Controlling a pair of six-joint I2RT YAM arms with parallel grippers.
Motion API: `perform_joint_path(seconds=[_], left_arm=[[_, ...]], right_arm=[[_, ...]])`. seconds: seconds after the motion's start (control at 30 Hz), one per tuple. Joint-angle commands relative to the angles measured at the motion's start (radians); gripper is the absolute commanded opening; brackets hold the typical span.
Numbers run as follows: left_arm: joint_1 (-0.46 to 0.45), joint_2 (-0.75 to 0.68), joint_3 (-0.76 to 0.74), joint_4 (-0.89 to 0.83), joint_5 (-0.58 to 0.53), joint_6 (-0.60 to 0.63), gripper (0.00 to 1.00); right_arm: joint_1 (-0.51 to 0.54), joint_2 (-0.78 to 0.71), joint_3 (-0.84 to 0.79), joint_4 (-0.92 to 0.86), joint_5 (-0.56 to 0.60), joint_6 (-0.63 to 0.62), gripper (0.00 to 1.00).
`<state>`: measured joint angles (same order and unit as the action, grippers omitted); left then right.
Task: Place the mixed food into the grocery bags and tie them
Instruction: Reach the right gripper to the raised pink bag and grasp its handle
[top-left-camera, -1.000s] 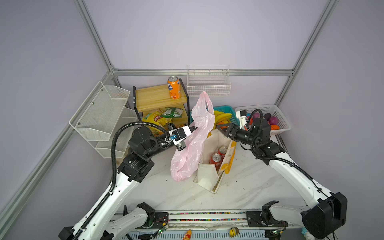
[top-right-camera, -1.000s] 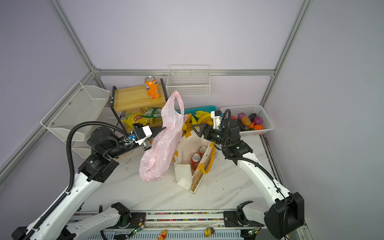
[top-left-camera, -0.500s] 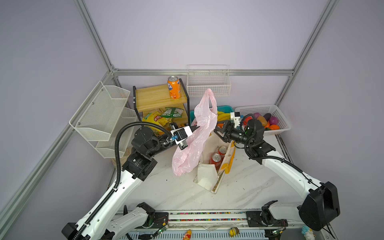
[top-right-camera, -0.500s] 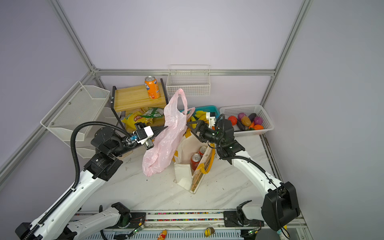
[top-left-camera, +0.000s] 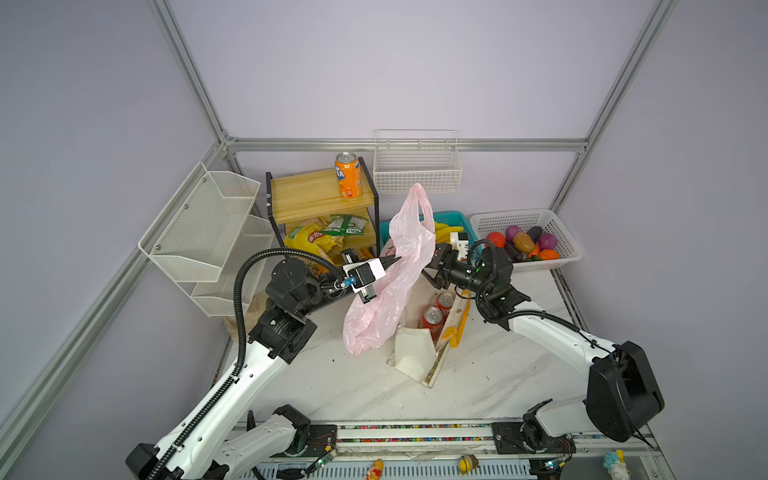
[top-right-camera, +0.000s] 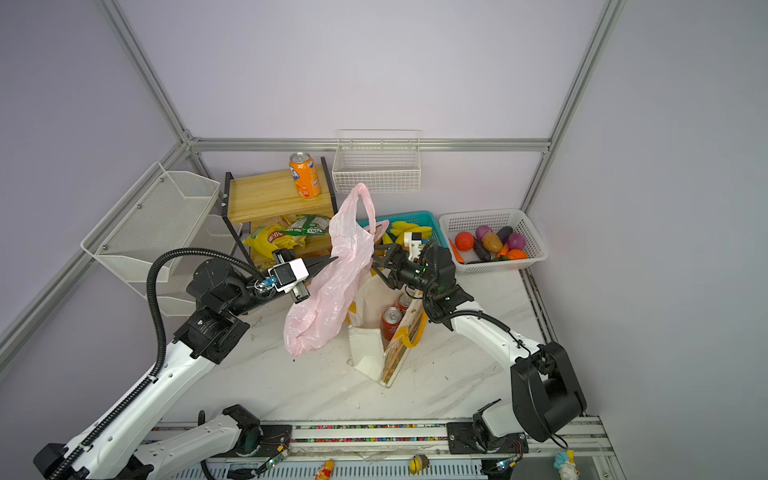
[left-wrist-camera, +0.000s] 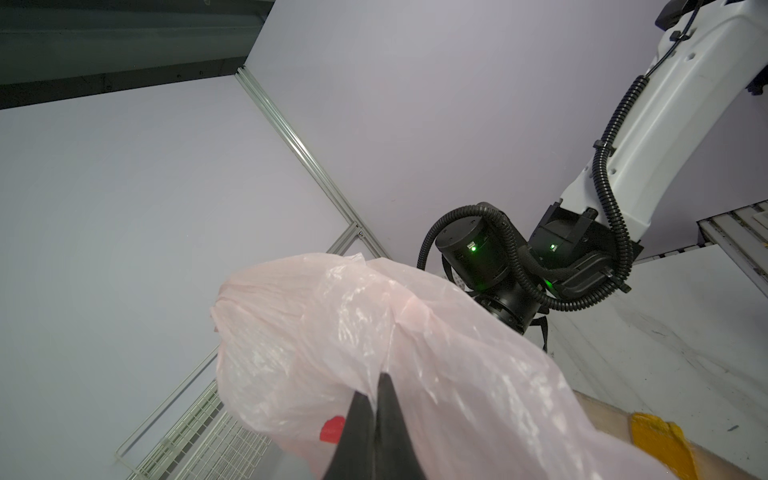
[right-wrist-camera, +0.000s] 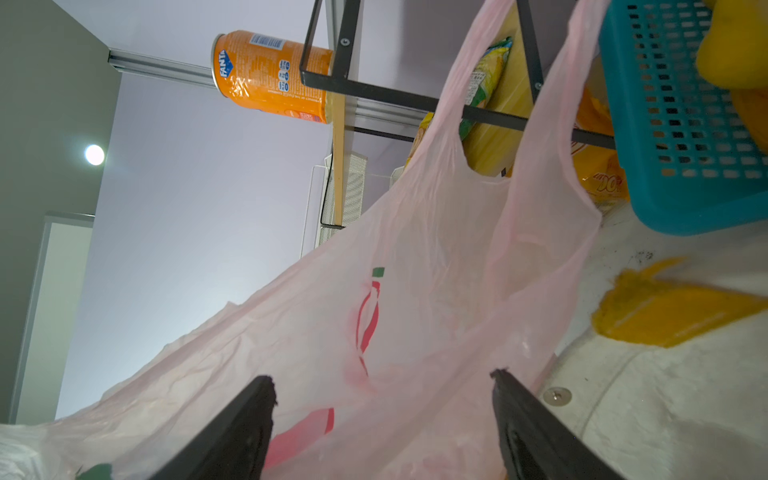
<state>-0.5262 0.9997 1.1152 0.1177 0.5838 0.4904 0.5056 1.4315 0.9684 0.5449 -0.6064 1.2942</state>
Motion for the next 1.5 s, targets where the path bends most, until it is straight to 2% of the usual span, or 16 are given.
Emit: perform_joint_path(seconds=[0.0, 0.13, 0.23, 0.6, 0.7, 0.8, 0.9, 1.03, 1.1, 1.2, 1.3, 1.47], left_arm=[[-0.003, -0.004, -0.017, 0.062, 0.017, -0.001, 0.0], [-0.003, 0.005, -0.009, 0.062, 0.029, -0.003, 0.0], [-0.003, 0.005, -0.016, 0.071, 0.026, -0.01, 0.0], [-0.003, -0.051, -0.092, 0.05, -0.033, -0.026, 0.0], [-0.002, -0.062, -0.114, 0.088, -0.055, -0.046, 0.0], [-0.001, -0.052, -0.078, 0.056, -0.059, -0.071, 0.0], [-0.001, -0.051, -0.061, 0.026, -0.067, -0.08, 0.0], [0.0, -0.058, -0.058, 0.013, -0.093, -0.082, 0.0], [0.002, -0.055, -0.048, 0.008, -0.091, -0.089, 0.0], [0.003, -0.052, -0.041, 0.002, -0.082, -0.097, 0.0], [0.003, -0.055, -0.043, -0.001, -0.076, -0.099, 0.0], [0.003, -0.053, -0.039, -0.011, -0.067, -0.104, 0.0]], right_arm=[[0.017, -0.002, 0.004, 0.069, 0.021, 0.05, 0.83], [0.031, 0.011, 0.007, 0.072, 0.031, 0.052, 0.75], [0.032, 0.021, 0.0, 0.105, 0.042, 0.073, 0.63], [0.03, 0.046, 0.077, 0.11, 0.076, 0.045, 0.0], [0.03, 0.041, 0.108, 0.061, 0.087, -0.02, 0.0], [0.018, -0.001, 0.158, -0.134, 0.149, -0.329, 0.0], [-0.002, -0.086, 0.135, -0.201, 0.188, -0.668, 0.18], [-0.041, -0.2, 0.078, -0.282, 0.225, -1.011, 0.36], [-0.043, -0.246, 0.056, -0.301, 0.177, -1.198, 0.47], [-0.042, -0.266, 0.05, -0.355, 0.084, -1.428, 0.57], [-0.043, -0.256, 0.02, -0.298, -0.036, -1.583, 0.65], [-0.044, -0.202, -0.008, -0.151, -0.167, -1.754, 0.76]])
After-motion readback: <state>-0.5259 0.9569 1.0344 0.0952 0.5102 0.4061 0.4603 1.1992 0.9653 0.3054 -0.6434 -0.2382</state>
